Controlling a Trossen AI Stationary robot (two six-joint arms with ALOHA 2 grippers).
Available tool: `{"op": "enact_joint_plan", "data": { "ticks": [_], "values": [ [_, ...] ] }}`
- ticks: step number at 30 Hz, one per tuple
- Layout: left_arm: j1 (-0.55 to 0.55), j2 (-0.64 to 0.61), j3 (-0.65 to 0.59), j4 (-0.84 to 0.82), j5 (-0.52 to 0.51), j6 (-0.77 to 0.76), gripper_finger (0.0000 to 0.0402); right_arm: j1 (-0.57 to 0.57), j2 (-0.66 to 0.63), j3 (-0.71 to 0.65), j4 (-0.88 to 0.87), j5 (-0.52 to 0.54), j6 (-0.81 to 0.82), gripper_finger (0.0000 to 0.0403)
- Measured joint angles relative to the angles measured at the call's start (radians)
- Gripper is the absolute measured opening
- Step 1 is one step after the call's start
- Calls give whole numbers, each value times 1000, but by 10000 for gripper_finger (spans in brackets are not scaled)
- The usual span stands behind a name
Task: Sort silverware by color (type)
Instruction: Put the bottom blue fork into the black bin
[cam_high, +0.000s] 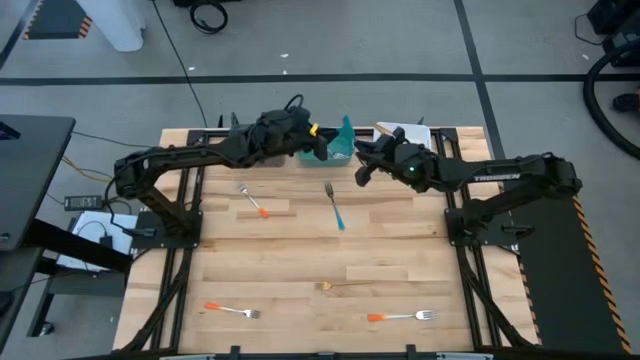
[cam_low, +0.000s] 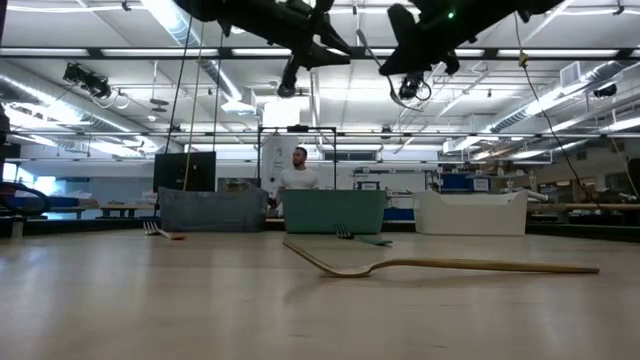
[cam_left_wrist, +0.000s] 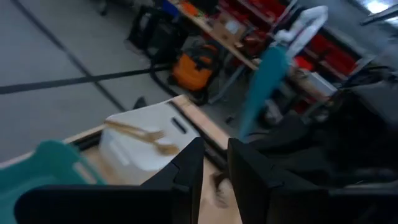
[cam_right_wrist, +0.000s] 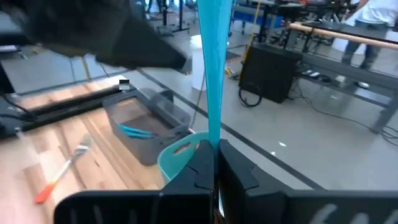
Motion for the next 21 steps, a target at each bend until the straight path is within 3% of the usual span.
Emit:
{"op": "enact_joint_plan", "data": {
  "ticks": [8, 21],
  "values": [
    [38, 17, 0, 32, 86, 21, 82, -39, 30, 0, 45, 28, 22, 9],
    [61, 92, 51, 84, 143, 21, 82, -67, 70, 1, 49, -22, 56, 10]
  ]
}}
